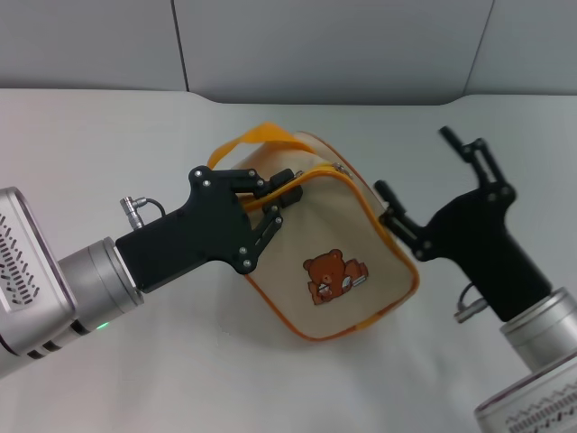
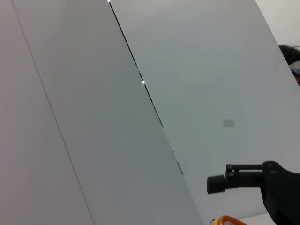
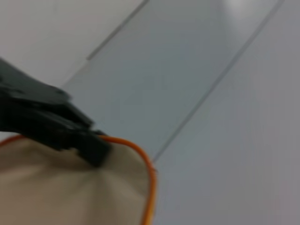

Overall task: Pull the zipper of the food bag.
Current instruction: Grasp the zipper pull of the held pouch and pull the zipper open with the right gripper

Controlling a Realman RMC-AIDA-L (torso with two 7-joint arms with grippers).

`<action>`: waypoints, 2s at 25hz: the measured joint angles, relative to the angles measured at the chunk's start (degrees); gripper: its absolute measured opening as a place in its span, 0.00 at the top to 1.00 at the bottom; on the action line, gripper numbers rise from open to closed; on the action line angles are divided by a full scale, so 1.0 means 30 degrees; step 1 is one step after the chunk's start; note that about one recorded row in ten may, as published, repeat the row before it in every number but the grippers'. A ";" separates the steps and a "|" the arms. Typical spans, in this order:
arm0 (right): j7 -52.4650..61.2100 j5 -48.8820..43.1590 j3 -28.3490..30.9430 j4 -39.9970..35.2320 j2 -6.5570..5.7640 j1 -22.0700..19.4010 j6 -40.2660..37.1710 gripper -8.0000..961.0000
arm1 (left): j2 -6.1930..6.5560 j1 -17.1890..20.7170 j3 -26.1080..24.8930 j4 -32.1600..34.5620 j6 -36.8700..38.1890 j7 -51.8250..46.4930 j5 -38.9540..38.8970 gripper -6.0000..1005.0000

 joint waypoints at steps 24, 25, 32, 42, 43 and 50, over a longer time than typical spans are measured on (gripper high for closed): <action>-0.2161 -0.0954 0.0817 0.1821 0.0001 0.0410 0.0842 0.13 | -0.0032 -0.0102 0.0348 -0.0136 -0.0111 0.0022 -0.0002 0.90; -0.2340 -0.0954 0.0819 0.1918 0.0000 0.0349 0.0837 0.13 | -0.0032 -0.0101 0.0348 -0.0137 -0.0114 0.0013 -0.0001 0.90; -0.3798 -0.0954 0.0741 0.2571 -0.0001 0.0056 0.0918 0.30 | -0.0057 -0.0128 0.0348 -0.0115 -0.0121 -0.0063 -0.0002 0.90; -0.5299 -0.0956 0.0818 0.3199 0.0000 0.0039 0.1823 0.52 | -0.0060 -0.0159 0.0318 -0.0051 -0.0067 -0.0085 0.0000 0.90; -0.5353 -0.0956 0.0824 0.3200 0.0001 0.0038 0.1866 0.54 | -0.0060 -0.0159 0.0318 -0.0047 -0.0057 -0.0086 0.0001 0.90; -0.5503 -0.0956 0.0792 0.3117 0.0001 0.0032 0.1795 0.93 | -0.0060 -0.0204 0.0318 -0.0034 -0.0029 -0.0085 0.0001 0.90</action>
